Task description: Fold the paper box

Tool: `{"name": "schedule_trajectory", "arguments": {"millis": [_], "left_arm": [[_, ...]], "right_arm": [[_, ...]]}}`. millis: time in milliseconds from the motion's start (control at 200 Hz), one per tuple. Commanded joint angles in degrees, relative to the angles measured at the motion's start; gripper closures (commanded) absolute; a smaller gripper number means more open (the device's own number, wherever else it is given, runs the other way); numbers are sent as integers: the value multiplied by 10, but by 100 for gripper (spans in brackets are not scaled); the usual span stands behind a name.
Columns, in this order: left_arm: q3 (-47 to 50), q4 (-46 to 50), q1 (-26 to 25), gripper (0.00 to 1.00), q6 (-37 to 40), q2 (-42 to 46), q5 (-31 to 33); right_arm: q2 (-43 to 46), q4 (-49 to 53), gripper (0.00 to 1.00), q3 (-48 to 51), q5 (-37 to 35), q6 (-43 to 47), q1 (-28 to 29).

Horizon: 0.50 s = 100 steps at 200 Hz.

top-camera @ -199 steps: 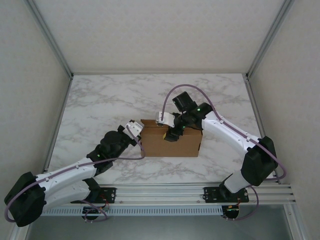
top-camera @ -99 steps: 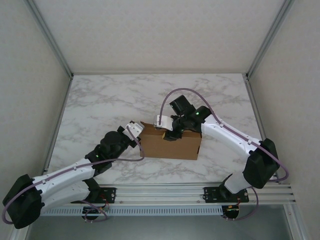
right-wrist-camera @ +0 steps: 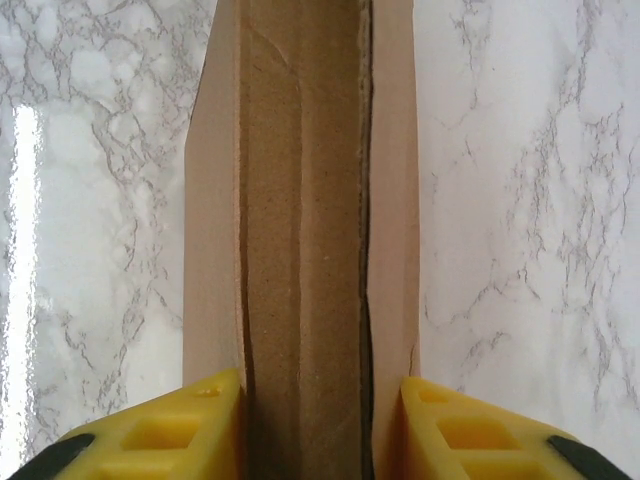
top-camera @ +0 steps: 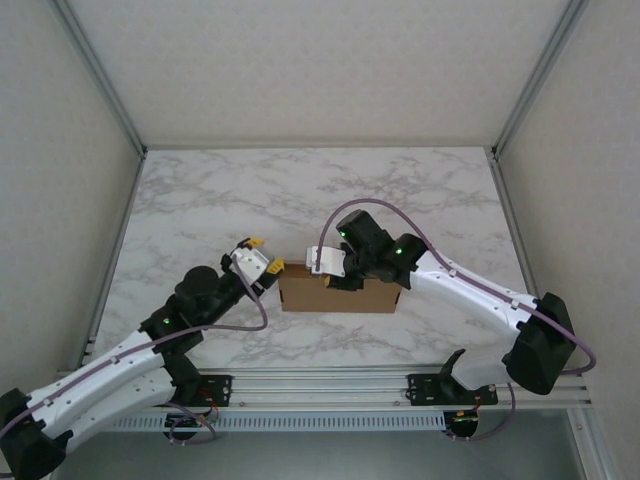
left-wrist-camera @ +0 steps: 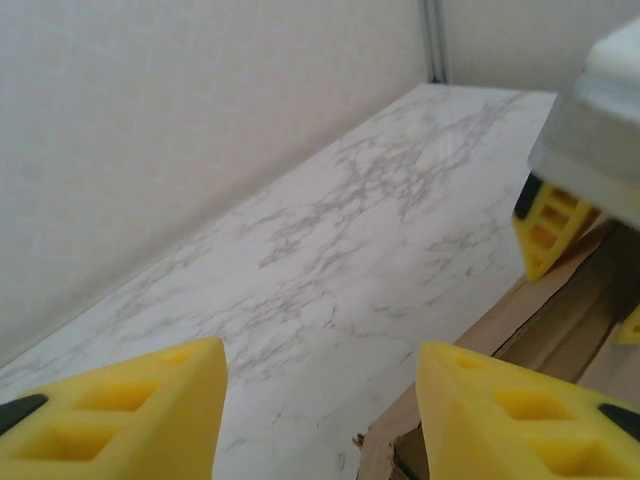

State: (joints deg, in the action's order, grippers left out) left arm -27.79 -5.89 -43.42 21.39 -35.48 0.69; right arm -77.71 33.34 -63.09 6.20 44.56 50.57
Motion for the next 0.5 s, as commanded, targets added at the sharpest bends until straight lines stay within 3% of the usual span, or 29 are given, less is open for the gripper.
{"name": "schedule_trajectory", "arguments": {"millis": [0, 235, 496], "left_arm": [[-25, 58, -3, 44, -28, 21, -18], [-42, 82, -3, 44, -60, 17, -15], [-61, 107, -2, 42, -74, 13, 2]], "right_arm": [[7, 4, 57, 16, -13, 3, 7], [17, 10, 38, 18, 11, 2, 7], [22, 40, 37, 9, 25, 7, 7]]}}
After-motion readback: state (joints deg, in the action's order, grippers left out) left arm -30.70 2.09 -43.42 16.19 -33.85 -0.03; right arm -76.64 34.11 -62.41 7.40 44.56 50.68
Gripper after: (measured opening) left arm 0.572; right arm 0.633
